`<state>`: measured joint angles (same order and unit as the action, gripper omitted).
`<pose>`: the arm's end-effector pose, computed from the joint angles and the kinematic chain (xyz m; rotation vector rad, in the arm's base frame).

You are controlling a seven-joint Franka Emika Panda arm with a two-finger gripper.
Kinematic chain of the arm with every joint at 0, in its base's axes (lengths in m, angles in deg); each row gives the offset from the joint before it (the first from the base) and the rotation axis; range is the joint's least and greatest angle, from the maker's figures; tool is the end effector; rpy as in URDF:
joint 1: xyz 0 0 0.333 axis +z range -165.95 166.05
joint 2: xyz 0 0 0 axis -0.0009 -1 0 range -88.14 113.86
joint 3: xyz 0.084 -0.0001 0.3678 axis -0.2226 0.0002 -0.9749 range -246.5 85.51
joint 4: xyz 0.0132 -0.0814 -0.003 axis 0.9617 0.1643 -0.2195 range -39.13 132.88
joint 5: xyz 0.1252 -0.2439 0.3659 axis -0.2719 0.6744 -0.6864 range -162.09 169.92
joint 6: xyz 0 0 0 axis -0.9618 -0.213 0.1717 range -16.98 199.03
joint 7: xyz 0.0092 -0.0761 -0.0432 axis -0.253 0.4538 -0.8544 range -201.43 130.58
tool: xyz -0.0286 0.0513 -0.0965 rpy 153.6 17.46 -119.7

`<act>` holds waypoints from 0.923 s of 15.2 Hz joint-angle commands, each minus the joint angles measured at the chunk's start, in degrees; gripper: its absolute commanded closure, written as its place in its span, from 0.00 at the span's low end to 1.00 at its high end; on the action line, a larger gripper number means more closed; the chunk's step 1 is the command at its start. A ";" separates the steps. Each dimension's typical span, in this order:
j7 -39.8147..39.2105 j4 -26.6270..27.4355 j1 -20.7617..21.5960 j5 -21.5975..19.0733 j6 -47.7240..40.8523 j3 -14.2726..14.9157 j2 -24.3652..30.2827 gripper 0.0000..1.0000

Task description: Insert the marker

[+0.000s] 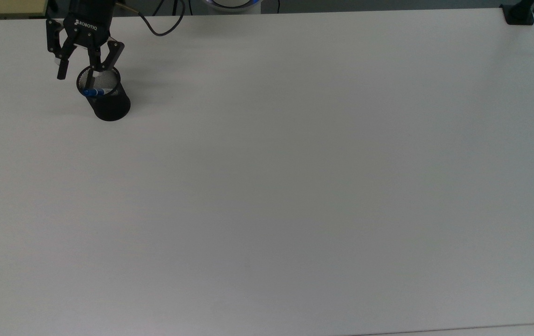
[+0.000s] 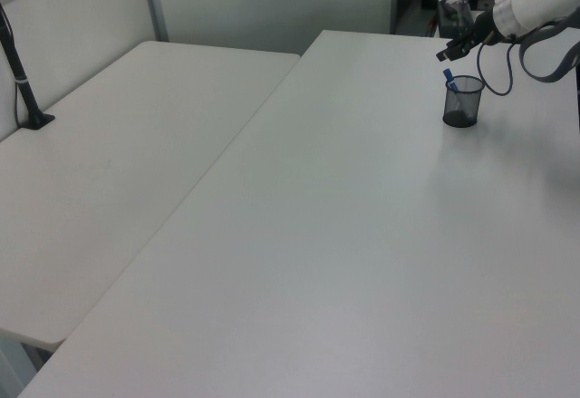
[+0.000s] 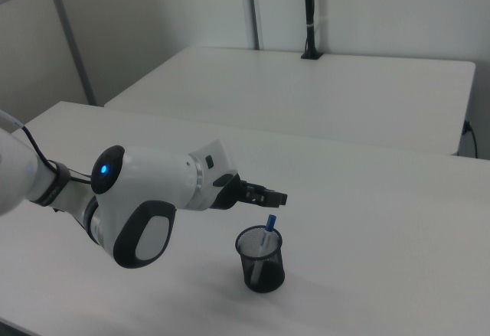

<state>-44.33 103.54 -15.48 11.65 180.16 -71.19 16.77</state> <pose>0.4935 -0.2119 0.4092 2.5811 -0.1739 1.2350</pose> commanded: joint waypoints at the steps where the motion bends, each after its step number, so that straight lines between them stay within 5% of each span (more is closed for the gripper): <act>1: 4.85 -0.23 0.33 0.44 -0.74 0.36 1.97 0.23; 4: 8.80 -3.04 0.94 0.35 -8.37 0.28 4.16 0.12; 8: 14.08 -10.41 1.82 0.35 -22.69 -0.95 5.40 0.09; 14: 22.17 -29.39 3.31 -0.26 -56.94 -5.08 4.97 0.07</act>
<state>-26.42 83.70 -13.77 11.64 140.18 -74.80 22.14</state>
